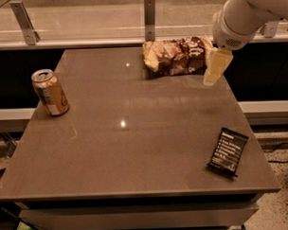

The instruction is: Move brown chip bag near orange can

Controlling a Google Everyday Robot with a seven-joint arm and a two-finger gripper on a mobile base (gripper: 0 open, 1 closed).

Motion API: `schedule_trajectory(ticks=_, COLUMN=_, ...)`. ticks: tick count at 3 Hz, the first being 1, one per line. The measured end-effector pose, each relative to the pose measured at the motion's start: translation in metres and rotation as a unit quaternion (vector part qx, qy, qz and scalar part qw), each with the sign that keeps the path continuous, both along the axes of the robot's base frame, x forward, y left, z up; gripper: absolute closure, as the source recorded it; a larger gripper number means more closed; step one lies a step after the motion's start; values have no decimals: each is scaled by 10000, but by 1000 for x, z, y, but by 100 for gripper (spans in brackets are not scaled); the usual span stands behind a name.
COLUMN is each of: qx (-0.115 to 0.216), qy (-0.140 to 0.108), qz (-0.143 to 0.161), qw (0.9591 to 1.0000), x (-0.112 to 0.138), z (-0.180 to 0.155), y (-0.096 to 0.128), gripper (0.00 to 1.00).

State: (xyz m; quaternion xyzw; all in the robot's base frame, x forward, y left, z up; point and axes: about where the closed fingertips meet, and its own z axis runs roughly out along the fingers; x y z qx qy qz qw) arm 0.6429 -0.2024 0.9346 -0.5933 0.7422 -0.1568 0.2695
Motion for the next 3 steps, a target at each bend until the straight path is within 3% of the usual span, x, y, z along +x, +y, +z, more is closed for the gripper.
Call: schedule_trajectory(ticks=3, qx=46, qy=281, qz=-53, qw=9996, x=36, z=-32, y=-8, gripper=0)
